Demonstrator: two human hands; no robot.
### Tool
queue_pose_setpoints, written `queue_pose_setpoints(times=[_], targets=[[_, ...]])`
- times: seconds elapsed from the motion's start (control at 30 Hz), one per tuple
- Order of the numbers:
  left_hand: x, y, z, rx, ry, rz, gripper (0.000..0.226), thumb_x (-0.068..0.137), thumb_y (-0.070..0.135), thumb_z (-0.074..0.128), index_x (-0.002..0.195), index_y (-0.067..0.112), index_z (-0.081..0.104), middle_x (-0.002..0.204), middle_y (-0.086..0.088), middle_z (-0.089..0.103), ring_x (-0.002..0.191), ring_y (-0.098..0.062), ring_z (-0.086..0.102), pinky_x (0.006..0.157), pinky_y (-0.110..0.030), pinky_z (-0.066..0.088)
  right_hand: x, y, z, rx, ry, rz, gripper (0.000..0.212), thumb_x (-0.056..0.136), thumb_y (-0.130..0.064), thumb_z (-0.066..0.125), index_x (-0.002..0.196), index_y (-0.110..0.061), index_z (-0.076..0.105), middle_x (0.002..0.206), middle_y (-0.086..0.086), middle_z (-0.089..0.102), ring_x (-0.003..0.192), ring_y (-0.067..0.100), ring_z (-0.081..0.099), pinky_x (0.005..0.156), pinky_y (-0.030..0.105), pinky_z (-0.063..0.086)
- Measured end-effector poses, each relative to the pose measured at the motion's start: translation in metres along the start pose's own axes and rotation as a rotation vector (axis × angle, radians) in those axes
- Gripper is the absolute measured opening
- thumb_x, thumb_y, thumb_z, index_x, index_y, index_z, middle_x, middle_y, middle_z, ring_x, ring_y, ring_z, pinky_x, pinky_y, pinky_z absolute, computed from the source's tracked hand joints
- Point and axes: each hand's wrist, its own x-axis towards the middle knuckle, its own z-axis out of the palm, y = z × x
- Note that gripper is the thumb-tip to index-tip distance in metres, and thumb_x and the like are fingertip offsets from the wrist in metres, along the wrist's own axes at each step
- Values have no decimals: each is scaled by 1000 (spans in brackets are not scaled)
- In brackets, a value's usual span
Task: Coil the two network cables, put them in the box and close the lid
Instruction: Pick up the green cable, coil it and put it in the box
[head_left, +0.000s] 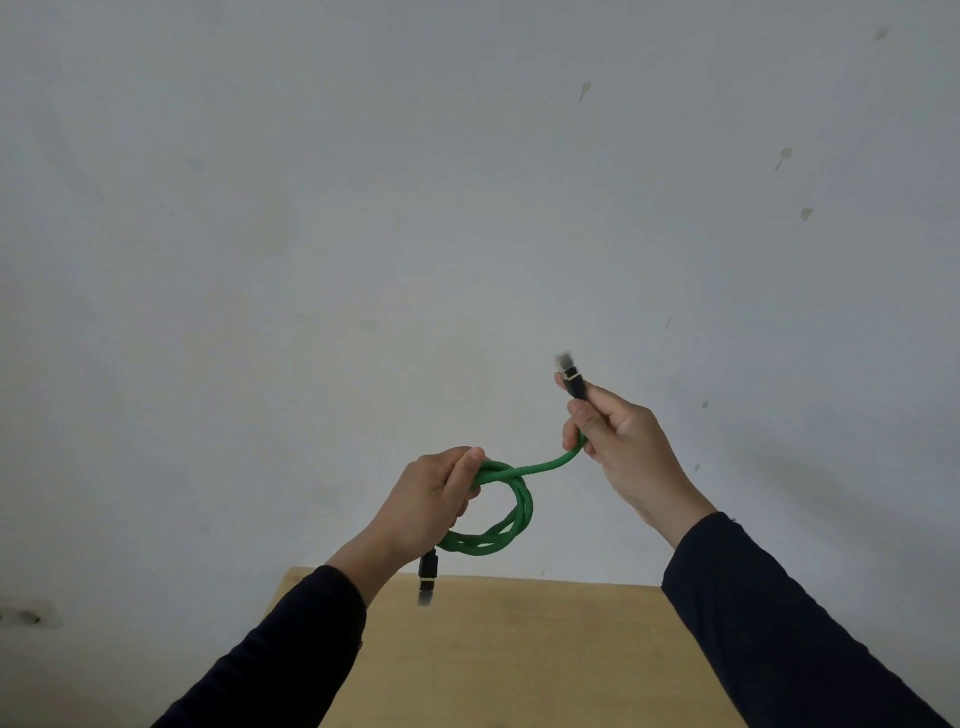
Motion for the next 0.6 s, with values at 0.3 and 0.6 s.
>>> queue_pose_setpoints(times=[0.3, 0.6], targets=[[2, 9, 6, 128, 0, 103, 38, 99, 29, 38, 69, 9, 51, 55, 9, 47, 45, -4, 40, 51, -18, 35, -16, -3, 17, -193, -174, -24, 20, 97, -28, 42, 91, -31, 61, 89, -6, 70, 84, 22, 58, 83, 37, 47], [6, 22, 6, -12, 101, 92, 34, 98, 30, 39, 67, 18, 48, 51, 9, 44, 44, -7, 38, 48, -21, 35, -26, 10, 22, -127, -162, 70, 31, 90, -33, 56, 76, -13, 36, 62, -18, 53, 55, 0, 47, 54, 11, 37]])
